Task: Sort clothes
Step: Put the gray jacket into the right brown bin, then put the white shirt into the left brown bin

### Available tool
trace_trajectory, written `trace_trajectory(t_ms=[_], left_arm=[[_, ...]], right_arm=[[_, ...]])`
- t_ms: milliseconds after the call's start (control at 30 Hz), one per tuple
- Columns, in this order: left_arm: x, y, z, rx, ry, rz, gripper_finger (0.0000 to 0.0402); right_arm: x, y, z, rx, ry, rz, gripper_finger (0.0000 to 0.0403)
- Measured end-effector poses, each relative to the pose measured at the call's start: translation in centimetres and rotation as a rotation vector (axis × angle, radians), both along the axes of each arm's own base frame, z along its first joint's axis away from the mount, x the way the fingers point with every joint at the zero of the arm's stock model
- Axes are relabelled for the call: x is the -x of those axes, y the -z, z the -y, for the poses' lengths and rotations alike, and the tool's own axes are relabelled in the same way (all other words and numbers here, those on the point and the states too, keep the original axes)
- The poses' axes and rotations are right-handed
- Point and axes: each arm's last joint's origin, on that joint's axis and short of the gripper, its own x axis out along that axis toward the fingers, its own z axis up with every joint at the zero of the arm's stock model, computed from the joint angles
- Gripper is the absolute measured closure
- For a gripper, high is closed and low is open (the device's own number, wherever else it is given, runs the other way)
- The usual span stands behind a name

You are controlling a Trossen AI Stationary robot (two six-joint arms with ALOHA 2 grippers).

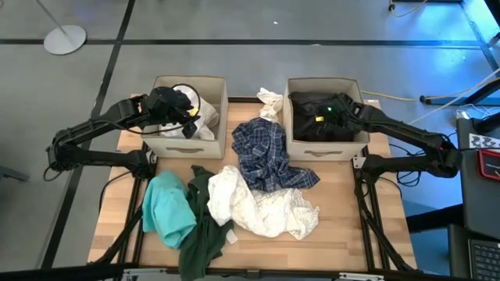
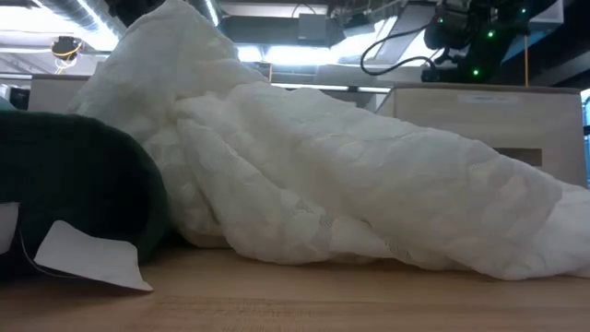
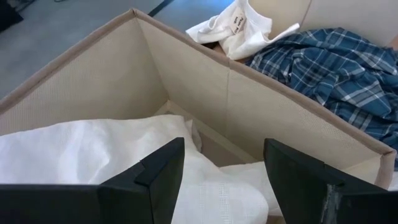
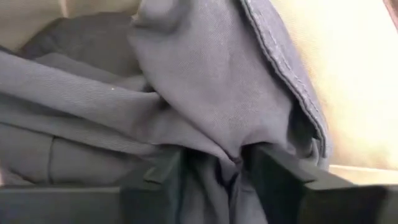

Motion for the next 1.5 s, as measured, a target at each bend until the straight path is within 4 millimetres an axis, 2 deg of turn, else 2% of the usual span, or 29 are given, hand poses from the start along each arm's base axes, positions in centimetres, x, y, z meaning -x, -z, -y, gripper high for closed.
trace_trajectory(t_ms=[133,267,467,633,800,967,1167,1500], left_arm=[[0.0,0.0,0.0,0.0,0.0,0.0,0.0192],[0.0,0.0,0.0,0.001,-0.001,0.0,0.0192],[0.0,0.0,0.0,0.004,-0.005,0.004,0.0192],[0.0,0.0,0.0,0.005,-0.006,0.005,0.0192],[0.0,0.0,0.0,0.005,-0.006,0.004,0.0192],[0.0,0.0,0.0,0.004,-0.005,0.003,0.0192],[0.0,0.0,0.0,0.004,-0.005,0.003,0.0192],[0.0,0.0,0.0,0.0,0.0,-0.001,0.0192]], right_arm=[[0.1,-0.6,0.0,0.003,-0.001,-0.024,0.0164],[0.0,-3.7,0.1,0.044,-0.015,0.014,0.0133],[0.0,-8.8,-0.2,0.062,-0.068,0.156,0.0127],[-0.4,-11.1,-0.9,-0.084,-0.196,0.371,0.0133],[-1.1,-11.5,-1.8,-0.254,-0.346,0.519,0.0134],[-2.8,-11.3,-4.2,-0.303,-0.512,0.543,0.0134],[-4.8,-11.1,-7.9,-0.282,-0.667,0.573,0.0134],[-6.1,-10.2,-12.7,-0.241,-0.788,0.602,0.0134]])
